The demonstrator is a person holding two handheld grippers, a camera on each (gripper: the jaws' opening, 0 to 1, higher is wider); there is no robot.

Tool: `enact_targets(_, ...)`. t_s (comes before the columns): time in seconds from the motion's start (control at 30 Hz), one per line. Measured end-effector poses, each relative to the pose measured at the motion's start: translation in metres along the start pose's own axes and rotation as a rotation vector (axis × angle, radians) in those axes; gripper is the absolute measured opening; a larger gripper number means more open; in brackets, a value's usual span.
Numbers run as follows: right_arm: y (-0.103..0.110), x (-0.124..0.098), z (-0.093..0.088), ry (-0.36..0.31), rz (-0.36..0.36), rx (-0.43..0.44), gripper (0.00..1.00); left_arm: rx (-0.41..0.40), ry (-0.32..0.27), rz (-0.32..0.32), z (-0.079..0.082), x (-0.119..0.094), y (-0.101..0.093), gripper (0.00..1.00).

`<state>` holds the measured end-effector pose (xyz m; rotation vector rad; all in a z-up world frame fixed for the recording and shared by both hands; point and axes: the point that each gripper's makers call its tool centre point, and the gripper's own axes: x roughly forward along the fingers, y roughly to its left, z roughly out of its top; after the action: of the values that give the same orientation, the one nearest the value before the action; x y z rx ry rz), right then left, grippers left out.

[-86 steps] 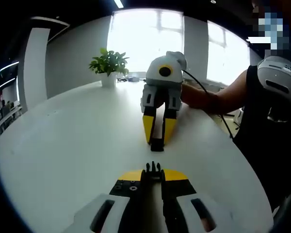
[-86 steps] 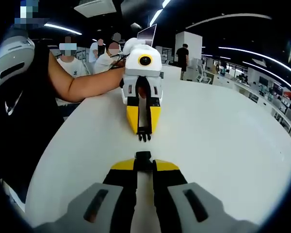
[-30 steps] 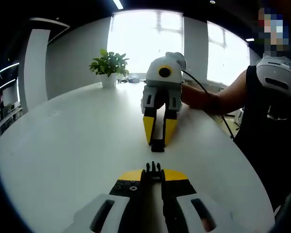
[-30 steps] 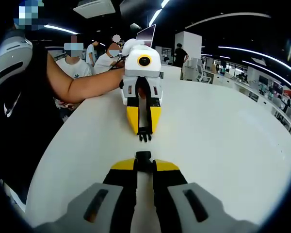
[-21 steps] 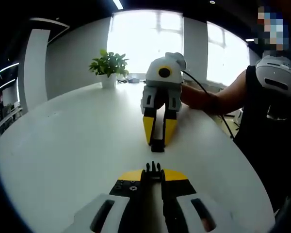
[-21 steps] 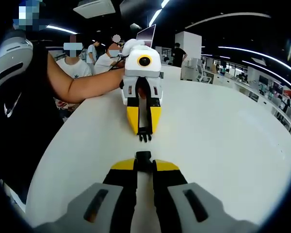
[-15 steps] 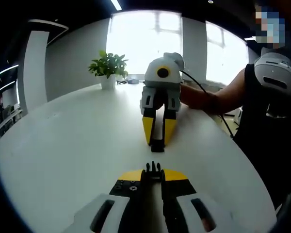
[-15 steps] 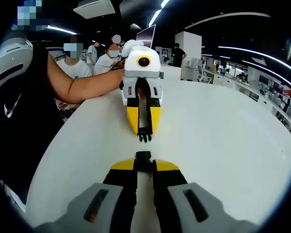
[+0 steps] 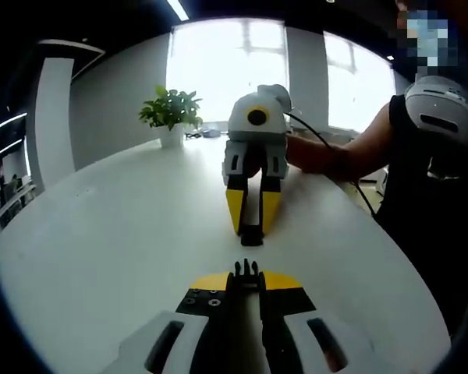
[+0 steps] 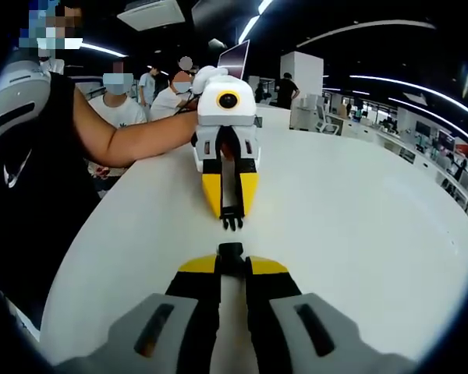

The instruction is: Snap the two parts of the plastic buckle together until the buckle closes and remains connected.

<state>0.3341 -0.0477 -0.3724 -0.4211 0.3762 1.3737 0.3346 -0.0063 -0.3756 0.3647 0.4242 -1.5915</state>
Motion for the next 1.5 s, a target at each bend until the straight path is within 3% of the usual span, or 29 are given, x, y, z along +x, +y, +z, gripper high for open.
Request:
enact_targets(0.37,0.0003,0.003,0.0045,-0.023,0.0,0.033,0.1,-0.047,-0.014,-0.02,0.0017,0.0022,-0.0019,0.1)
enact_targets(1.5,-0.0027,0.0066,0.008,-0.035,-0.015,0.014,0.1,-0.037,-0.017,-0.005,0.0041,0.0048,0.0068,0.1)
